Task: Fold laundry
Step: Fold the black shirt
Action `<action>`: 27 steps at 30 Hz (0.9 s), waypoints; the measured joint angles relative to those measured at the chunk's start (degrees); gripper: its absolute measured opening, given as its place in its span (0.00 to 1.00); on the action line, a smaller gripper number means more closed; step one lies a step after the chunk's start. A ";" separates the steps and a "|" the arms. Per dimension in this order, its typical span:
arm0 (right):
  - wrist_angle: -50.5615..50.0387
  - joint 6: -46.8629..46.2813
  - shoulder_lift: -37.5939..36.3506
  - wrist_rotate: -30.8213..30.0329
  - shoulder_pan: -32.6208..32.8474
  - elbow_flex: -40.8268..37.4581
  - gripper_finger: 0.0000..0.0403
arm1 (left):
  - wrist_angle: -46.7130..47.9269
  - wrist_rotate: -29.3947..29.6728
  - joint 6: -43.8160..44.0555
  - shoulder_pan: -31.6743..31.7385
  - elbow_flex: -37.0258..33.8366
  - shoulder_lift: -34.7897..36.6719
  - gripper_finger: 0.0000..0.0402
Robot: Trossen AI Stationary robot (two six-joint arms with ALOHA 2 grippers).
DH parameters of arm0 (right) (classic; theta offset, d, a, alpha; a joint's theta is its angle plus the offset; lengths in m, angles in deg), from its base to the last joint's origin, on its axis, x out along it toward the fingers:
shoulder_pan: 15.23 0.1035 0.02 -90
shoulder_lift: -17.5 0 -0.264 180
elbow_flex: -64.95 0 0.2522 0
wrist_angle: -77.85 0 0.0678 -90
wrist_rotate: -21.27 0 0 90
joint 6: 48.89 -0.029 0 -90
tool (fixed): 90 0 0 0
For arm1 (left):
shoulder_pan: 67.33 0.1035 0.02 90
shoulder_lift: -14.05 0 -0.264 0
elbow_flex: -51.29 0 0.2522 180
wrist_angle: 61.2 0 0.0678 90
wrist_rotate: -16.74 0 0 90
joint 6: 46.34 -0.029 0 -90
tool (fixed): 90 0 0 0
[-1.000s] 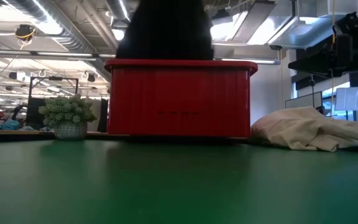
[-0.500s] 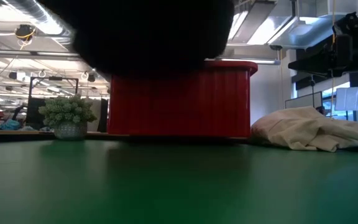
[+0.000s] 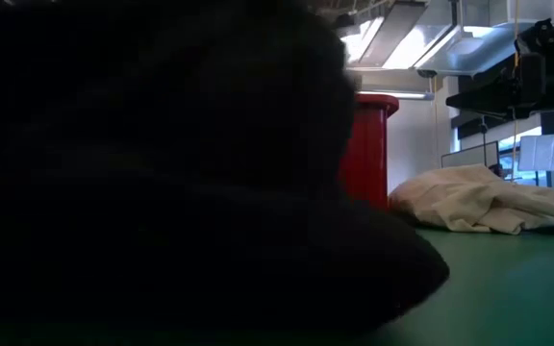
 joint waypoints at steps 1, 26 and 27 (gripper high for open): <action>-0.01 0.00 0.00 0.01 0.00 -0.01 0.01 | -0.55 1.64 1.26 0.01 -1.64 -0.37 0.00; 0.00 -0.01 -0.02 0.00 -0.01 -0.02 0.01 | -17.74 15.55 13.76 0.28 -18.78 -3.27 0.06; 0.00 -0.01 -0.01 0.00 -0.02 0.00 0.01 | -17.59 13.81 15.22 0.26 -18.78 -3.30 0.06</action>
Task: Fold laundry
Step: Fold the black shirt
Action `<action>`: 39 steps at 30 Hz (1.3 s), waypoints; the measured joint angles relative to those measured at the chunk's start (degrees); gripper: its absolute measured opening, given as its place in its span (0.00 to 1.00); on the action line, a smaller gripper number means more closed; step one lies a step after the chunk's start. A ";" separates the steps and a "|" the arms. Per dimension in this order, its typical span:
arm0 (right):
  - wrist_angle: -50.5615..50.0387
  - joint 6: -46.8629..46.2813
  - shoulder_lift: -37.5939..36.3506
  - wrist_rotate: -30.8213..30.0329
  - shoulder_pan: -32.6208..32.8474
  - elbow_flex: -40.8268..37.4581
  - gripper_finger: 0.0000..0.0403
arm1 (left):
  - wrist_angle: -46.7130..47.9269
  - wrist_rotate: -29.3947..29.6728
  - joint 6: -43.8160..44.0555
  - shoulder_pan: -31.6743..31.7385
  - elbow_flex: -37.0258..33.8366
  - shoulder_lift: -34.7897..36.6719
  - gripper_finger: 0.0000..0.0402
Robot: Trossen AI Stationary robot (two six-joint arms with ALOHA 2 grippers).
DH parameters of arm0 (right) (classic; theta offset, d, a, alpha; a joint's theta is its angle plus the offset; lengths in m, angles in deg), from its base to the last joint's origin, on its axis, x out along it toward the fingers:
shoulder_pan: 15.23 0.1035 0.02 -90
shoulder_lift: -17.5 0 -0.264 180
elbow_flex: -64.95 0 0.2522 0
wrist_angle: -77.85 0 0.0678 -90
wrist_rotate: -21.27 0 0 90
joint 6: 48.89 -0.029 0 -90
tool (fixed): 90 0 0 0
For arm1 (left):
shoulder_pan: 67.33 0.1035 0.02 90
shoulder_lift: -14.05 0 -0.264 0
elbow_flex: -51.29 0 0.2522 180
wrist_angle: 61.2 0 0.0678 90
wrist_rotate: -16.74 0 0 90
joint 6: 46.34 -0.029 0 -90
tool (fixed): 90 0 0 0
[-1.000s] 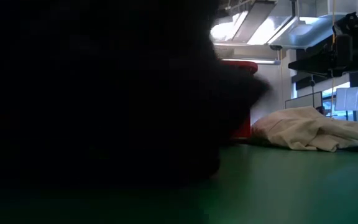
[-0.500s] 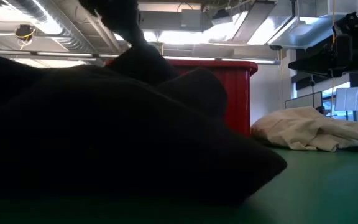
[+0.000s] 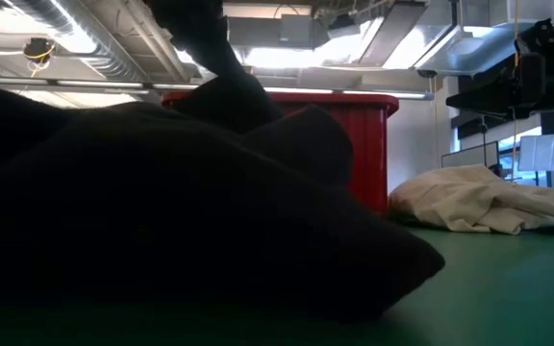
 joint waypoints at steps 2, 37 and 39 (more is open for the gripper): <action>0.00 0.00 0.00 0.00 0.00 -0.01 0.01 | -0.32 -4.19 0.24 0.02 0.00 -0.50 0.06; 0.00 0.00 -0.01 0.96 0.02 -0.02 0.01 | -5.30 -6.47 11.24 -2.71 0.02 -15.34 0.49; 0.00 0.00 -0.01 0.94 0.01 -0.02 0.01 | -5.28 -6.41 12.30 -2.87 0.02 -15.34 0.49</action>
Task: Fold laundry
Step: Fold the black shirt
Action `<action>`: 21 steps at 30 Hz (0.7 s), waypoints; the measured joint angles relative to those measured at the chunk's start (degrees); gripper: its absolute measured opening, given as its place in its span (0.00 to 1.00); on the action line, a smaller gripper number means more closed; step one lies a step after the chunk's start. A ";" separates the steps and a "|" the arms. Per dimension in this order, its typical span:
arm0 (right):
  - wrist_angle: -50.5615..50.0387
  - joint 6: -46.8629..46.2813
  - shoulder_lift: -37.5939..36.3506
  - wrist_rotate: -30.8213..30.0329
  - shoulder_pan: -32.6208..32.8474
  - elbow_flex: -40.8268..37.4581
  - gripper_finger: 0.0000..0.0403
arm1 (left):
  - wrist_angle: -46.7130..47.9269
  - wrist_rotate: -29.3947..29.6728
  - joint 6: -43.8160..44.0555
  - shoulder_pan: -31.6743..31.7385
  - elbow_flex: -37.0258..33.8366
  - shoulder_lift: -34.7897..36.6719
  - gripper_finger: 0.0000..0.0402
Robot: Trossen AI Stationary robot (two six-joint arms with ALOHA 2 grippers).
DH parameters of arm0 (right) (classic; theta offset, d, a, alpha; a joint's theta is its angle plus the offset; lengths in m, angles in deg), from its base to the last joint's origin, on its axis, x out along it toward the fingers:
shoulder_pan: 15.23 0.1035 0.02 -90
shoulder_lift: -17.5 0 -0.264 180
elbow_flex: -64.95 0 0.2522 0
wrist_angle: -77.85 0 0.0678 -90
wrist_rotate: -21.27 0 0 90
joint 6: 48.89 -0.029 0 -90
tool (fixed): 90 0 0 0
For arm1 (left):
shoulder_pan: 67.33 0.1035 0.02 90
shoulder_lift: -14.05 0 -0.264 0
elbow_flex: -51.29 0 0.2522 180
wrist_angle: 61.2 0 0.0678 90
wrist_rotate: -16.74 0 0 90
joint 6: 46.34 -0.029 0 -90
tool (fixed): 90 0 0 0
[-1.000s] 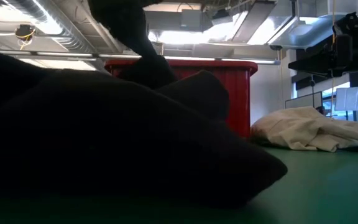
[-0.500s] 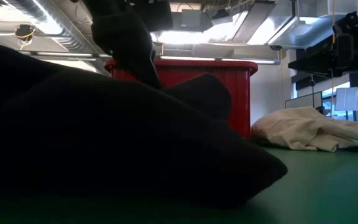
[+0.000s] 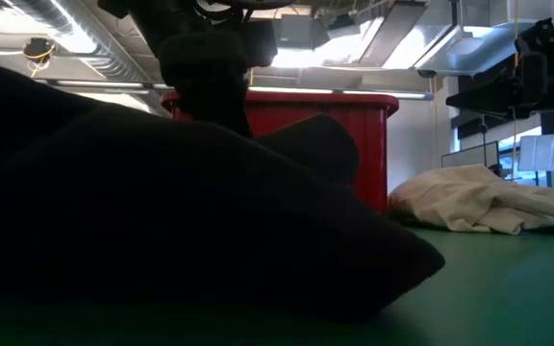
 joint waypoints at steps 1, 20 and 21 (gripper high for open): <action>0.00 0.00 0.00 0.00 0.01 0.00 0.01 | -0.01 0.03 0.58 -0.01 0.00 0.00 0.49; 0.00 0.02 0.00 0.00 0.01 0.00 0.01 | -0.25 0.78 1.53 -0.34 0.00 0.00 0.49; 0.00 0.00 0.00 0.00 -0.01 0.00 0.01 | -0.59 1.61 0.25 -0.36 0.00 0.00 0.49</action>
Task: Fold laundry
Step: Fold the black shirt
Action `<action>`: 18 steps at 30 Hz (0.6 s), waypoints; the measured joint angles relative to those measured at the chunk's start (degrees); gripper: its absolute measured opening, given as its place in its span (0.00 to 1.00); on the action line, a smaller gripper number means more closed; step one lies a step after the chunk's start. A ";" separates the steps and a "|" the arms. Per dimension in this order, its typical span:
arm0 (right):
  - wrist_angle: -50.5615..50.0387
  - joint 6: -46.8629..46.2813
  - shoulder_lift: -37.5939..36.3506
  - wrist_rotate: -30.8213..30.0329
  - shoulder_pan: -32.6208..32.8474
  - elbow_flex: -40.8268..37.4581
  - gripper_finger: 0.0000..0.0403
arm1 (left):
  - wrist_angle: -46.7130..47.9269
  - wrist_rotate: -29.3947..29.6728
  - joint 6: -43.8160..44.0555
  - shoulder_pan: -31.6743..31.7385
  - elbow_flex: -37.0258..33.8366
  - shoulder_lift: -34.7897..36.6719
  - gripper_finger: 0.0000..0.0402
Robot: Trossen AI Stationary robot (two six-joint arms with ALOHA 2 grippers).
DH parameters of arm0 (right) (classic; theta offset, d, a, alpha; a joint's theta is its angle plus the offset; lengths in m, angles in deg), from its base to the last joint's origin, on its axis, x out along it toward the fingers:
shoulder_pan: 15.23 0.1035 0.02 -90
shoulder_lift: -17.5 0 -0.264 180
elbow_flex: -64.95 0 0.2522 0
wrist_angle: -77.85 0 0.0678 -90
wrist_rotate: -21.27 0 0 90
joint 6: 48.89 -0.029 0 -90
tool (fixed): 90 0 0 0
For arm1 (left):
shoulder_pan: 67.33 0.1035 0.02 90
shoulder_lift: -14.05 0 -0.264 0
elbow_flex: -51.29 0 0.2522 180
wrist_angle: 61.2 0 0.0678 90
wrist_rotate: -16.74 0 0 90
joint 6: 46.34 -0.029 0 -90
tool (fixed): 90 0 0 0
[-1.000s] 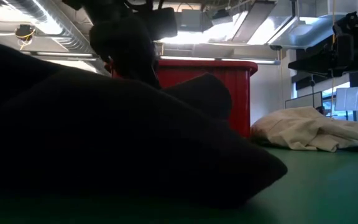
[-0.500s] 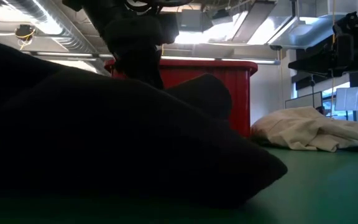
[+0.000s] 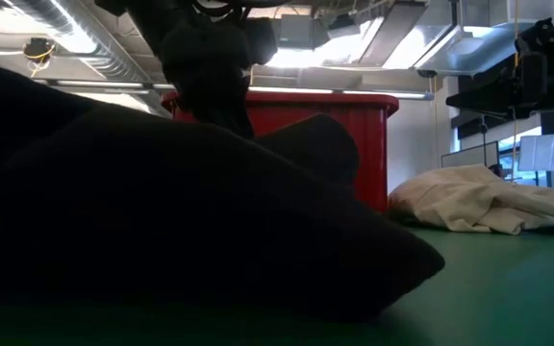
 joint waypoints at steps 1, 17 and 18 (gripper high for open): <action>0.00 0.00 0.00 0.00 0.02 0.00 0.01 | -0.53 1.00 -1.36 0.01 0.00 0.00 0.49; 0.00 0.01 0.00 -0.02 0.00 0.00 0.01 | -10.18 5.09 -12.00 0.04 0.00 0.02 0.49; 0.00 0.00 0.00 -0.02 0.01 0.00 0.01 | -10.53 5.09 -12.02 0.04 0.00 0.02 0.49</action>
